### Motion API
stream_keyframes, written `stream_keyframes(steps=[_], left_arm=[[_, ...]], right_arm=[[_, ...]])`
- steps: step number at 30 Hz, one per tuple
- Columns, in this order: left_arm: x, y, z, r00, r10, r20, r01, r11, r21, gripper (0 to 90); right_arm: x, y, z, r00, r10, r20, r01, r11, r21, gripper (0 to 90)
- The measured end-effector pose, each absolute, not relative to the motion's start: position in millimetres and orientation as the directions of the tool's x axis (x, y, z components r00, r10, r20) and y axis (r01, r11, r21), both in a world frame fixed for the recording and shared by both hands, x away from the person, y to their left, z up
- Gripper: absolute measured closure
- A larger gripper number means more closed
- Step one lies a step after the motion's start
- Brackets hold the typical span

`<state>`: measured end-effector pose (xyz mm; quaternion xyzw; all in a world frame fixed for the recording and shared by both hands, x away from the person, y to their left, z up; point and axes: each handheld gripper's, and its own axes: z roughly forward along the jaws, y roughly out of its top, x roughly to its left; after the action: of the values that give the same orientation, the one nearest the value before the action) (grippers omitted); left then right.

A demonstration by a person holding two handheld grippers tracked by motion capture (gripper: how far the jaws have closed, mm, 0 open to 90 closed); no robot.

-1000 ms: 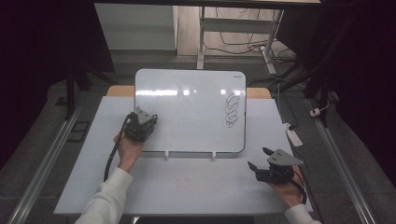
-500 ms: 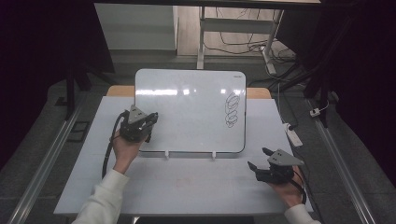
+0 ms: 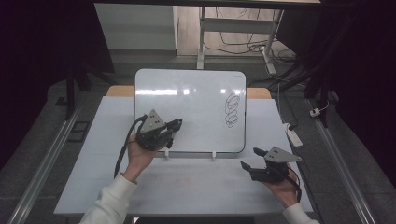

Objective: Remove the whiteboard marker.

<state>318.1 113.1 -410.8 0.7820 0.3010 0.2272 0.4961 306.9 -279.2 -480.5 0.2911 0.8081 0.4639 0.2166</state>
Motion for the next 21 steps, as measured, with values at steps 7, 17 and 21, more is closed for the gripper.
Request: stream_keyframes(steps=[7,17,21], left_arm=[[313.9,85.1,-413.9,0.772,0.633,0.058,0.226,-0.359,0.906,81.2],[314.2,50.5,-418.6,0.812,0.58,0.067,0.208,-0.395,0.895,81.2],[314.3,42.5,-419.4,0.818,0.57,0.076,0.2,-0.406,0.892,81.2]], right_arm=[[316.3,-250.0,-470.3,-0.772,0.635,-0.011,0.282,0.358,0.89,28.2],[320.3,-208.8,-467.7,-0.81,0.585,0.028,0.307,0.384,0.871,30.7],[322.5,-198.0,-466.9,-0.819,0.571,0.066,0.331,0.375,0.866,32.3]])
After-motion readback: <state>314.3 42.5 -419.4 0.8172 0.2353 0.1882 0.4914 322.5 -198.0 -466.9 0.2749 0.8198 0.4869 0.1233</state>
